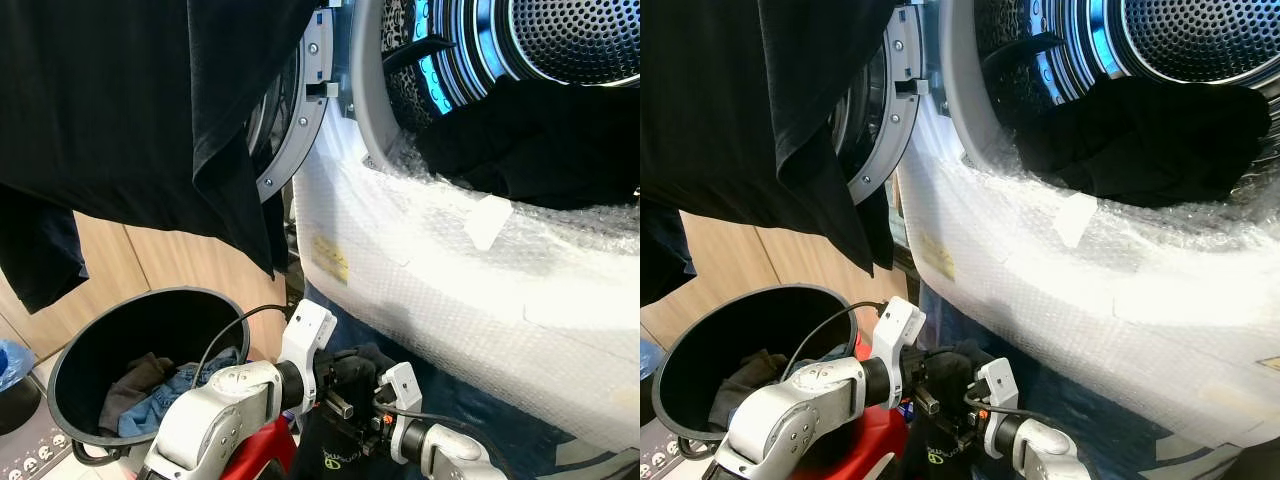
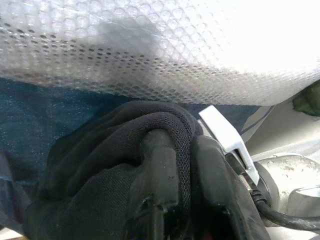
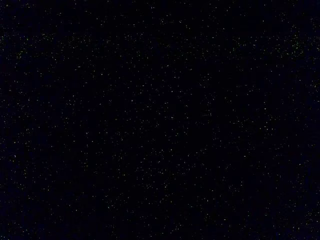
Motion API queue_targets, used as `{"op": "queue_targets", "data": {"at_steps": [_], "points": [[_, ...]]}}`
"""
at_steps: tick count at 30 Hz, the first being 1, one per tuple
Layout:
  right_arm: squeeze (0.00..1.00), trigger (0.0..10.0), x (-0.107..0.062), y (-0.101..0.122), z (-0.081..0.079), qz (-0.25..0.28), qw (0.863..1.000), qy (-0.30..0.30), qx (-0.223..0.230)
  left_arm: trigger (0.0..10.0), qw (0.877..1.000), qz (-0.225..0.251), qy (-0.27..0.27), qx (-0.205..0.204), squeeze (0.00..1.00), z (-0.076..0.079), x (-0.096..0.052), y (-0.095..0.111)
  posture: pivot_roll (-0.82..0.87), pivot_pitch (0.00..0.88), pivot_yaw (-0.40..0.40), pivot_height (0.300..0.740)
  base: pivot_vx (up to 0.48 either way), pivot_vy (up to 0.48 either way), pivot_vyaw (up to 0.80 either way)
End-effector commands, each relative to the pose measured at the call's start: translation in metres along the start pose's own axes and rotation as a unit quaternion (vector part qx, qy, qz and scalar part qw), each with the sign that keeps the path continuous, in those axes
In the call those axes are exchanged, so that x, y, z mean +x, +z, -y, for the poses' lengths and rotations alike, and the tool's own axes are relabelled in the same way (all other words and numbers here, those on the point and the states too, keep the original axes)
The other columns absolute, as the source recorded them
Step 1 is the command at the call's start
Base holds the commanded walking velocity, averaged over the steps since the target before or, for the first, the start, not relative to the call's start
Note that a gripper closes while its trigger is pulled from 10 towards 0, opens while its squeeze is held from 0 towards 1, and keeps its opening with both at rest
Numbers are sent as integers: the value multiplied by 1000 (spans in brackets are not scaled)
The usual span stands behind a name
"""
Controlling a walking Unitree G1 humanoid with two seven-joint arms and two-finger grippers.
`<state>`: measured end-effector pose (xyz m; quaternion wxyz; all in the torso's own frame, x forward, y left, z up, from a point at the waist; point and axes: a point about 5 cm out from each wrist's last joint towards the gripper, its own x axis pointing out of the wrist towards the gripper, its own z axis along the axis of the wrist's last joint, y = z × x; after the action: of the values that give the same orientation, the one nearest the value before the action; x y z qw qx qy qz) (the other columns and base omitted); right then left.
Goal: Clothes washing
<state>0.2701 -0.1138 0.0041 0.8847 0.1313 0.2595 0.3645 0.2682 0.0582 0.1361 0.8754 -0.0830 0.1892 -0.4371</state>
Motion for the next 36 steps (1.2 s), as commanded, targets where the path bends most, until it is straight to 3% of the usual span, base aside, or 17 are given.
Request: {"op": "queue_targets", "data": {"at_steps": [1,19,34,35,36], "points": [[0,0,-4,5,9,25,999,-31,13,0,1000,22,2,15,0,3,-3,11,139,0,28,740,0,0,0],[0,0,-6,1,9,58,997,-34,29,0,1000,15,5,18,0,4,-5,8,136,0,38,740,0,0,0],[0,0,0,-1,1,72,996,-24,37,0,997,17,76,2,0,-11,-14,4,142,0,55,740,0,0,0],[0,0,1,0,1,73,996,-24,35,1569,995,16,102,0,0,-18,-14,4,134,0,56,740,0,0,0],[0,0,1,0,1,74,996,-23,34,7020,992,17,126,-3,0,-24,-13,3,125,0,56,740,0,0,0]]}}
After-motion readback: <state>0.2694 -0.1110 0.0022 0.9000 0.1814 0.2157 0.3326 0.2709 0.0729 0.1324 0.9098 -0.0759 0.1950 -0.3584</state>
